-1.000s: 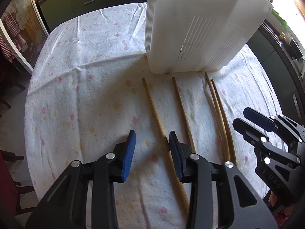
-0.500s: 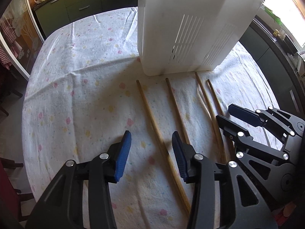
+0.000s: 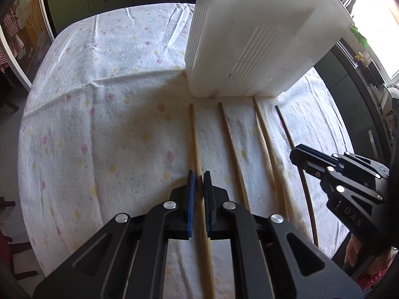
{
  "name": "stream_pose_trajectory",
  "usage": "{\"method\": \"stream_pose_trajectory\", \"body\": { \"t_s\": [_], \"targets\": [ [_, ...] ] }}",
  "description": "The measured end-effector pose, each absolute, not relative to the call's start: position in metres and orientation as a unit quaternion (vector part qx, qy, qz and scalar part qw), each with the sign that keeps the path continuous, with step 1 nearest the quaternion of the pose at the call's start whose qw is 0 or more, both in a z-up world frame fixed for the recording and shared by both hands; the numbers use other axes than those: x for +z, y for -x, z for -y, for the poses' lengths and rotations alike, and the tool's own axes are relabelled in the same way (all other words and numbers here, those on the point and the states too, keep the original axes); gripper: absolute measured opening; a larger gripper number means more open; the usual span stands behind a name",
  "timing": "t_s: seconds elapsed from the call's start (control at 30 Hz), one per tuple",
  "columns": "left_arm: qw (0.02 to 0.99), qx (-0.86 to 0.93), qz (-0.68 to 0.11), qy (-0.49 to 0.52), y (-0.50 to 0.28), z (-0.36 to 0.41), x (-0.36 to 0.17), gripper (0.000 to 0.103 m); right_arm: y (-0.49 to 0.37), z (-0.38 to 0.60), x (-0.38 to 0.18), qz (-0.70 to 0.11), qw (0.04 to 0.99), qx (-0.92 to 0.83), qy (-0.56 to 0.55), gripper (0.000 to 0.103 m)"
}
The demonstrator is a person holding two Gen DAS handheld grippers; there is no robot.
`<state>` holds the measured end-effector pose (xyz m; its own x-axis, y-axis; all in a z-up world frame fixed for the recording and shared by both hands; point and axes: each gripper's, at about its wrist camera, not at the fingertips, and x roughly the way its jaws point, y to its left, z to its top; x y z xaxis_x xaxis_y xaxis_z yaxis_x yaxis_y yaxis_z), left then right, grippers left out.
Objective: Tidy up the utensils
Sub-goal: 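Grasp a wooden chopstick with the left tool while the right tool grasps another chopstick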
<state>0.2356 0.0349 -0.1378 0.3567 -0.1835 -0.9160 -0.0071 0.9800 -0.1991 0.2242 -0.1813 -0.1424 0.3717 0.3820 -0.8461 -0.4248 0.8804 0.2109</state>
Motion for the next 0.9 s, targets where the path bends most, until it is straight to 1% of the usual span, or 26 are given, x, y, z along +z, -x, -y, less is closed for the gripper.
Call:
{"method": "stream_pose_trajectory", "body": {
  "t_s": [0.13,0.33,0.53,0.9],
  "targets": [
    [0.827,-0.061,-0.553,0.085,-0.229,-0.033,-0.125,0.006,-0.216,0.203,-0.113,-0.476,0.84,0.262,-0.014,0.006],
    [0.852,-0.074,-0.514,0.066,-0.212,-0.024,-0.087,0.006,-0.197,0.228,-0.079,-0.435,0.855,0.281,-0.045,0.006],
    [0.871,-0.086,-0.481,0.055,-0.192,-0.018,-0.055,0.006,-0.181,0.243,-0.063,-0.413,0.859,0.297,-0.059,0.006],
    [0.894,-0.097,-0.437,0.04,-0.166,-0.007,-0.014,0.006,-0.159,0.253,-0.035,-0.379,0.868,0.315,-0.069,0.006]
  ]
}}
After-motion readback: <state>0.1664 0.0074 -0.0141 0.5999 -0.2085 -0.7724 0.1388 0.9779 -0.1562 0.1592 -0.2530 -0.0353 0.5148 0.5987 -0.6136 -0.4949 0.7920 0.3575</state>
